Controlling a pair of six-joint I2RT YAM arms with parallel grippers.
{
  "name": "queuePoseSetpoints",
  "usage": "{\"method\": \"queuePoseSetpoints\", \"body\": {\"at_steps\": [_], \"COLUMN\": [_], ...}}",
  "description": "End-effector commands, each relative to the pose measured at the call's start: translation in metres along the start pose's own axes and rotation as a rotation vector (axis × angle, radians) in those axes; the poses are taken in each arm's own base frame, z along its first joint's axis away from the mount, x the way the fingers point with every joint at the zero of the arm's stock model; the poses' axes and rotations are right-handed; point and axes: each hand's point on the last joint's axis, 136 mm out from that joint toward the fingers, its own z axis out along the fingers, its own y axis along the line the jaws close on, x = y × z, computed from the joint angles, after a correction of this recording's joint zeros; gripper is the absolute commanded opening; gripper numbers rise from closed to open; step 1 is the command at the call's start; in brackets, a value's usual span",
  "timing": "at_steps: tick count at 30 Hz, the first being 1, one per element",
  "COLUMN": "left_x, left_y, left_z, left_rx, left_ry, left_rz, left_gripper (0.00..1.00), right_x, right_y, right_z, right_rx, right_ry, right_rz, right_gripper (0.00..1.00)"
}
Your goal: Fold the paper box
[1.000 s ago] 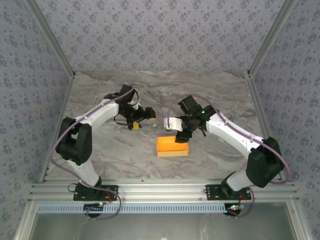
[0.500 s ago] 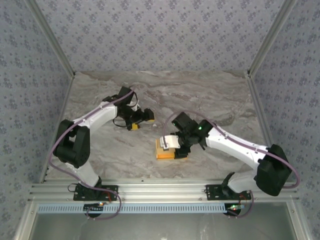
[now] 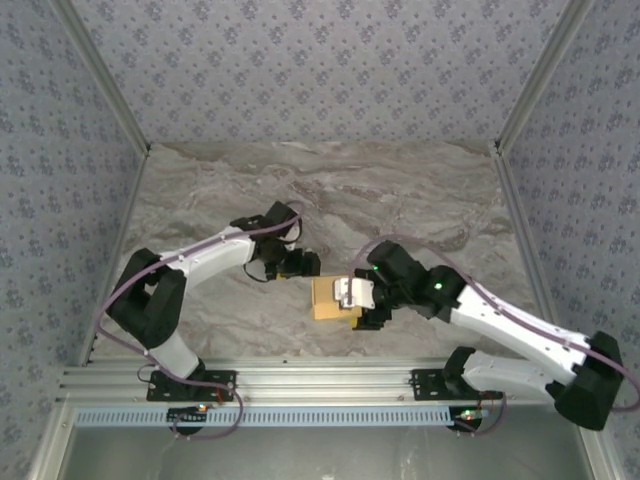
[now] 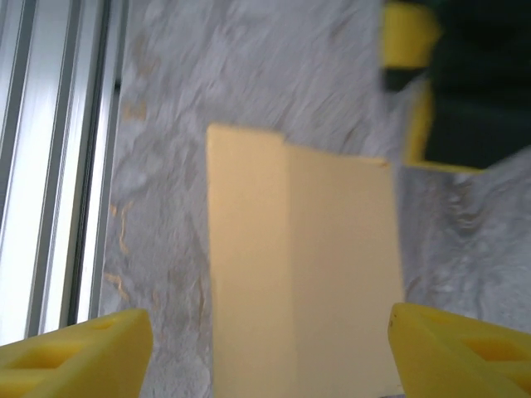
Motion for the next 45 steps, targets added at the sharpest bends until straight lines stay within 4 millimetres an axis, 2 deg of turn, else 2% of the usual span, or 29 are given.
{"method": "queuePoseSetpoints", "body": {"at_steps": [1, 3, 4, 5, 6, 8, 10, 14, 16, 21, 24, 28, 31, 34, 36, 40, 43, 45], "left_x": [0.017, 0.026, 0.03, 0.032, 0.034, 0.036, 0.037, 0.038, 0.038, 0.039, 0.033, 0.012, 0.004, 0.011, 0.02, 0.032, 0.035, 0.035], "left_y": [0.016, 0.012, 0.008, 0.005, 0.004, 0.006, 0.008, 0.008, 0.012, 0.021, 0.021, 0.021, 0.003, -0.02, -0.021, -0.008, -0.016, -0.022], "left_z": [0.007, 0.012, 0.014, 0.016, 0.017, 0.022, 0.026, 0.032, 0.035, 0.041, 0.034, 0.008, -0.007, -0.003, 0.011, 0.036, 0.04, 0.04], "left_rx": [-0.048, 0.003, 0.032, 0.052, 0.06, 0.05, 0.044, 0.048, 0.033, 0.037, 0.069, 0.129, 0.23, 0.248, 0.214, 0.194, 0.253, 0.288], "left_ry": [0.02, 0.043, 0.054, 0.06, 0.06, 0.06, 0.069, 0.085, 0.086, 0.103, 0.094, 0.018, -0.003, 0.001, 0.034, 0.082, 0.098, 0.099], "left_rz": [0.015, 0.002, -0.006, -0.012, -0.012, -0.011, -0.013, -0.018, -0.022, -0.065, -0.101, -0.152, -0.168, -0.092, -0.058, -0.088, -0.076, -0.064], "left_gripper": [0.8, 0.8, 0.8, 0.79, 0.79, 0.78, 0.78, 0.78, 0.78, 0.78, 0.78, 0.8, 0.83, 0.84, 0.79, 0.65, 0.53, 0.52], "right_x": [-0.027, -0.011, 0.011, 0.034, 0.049, 0.074, 0.094, 0.121, 0.129, 0.134, 0.14, 0.151, 0.16, 0.159, 0.158, 0.159, 0.158, 0.158], "right_y": [-0.035, -0.071, -0.085, -0.091, -0.094, -0.086, -0.075, -0.051, -0.043, -0.038, -0.034, -0.03, -0.027, -0.027, -0.027, -0.027, -0.028, -0.028], "right_z": [-0.025, -0.039, -0.043, -0.044, -0.042, -0.027, -0.017, 0.0, 0.011, 0.03, 0.039, 0.046, 0.048, 0.053, 0.057, 0.059, 0.061, 0.061], "right_rx": [0.14, 0.279, 0.343, 0.346, 0.315, 0.196, 0.163, 0.068, 0.012, -0.077, -0.104, -0.073, -0.029, -0.02, -0.012, -0.001, -0.002, -0.006], "right_ry": [-0.188, -0.221, -0.209, -0.194, -0.195, -0.207, -0.187, -0.105, -0.071, -0.05, -0.02, 0.047, 0.096, 0.091, 0.087, 0.076, 0.056, 0.042], "right_rz": [0.32, 0.652, 0.912, 1.15, 1.291, 1.533, 1.637, 1.763, 1.8, 1.817, 1.831, 1.822, 1.802, 1.794, 1.789, 1.808, 1.838, 1.85], "right_gripper": [0.79, 0.8, 0.79, 0.77, 0.74, 0.65, 0.64, 0.68, 0.66, 0.6, 0.59, 0.52, 0.49, 0.46, 0.45, 0.45, 0.43, 0.42]}}
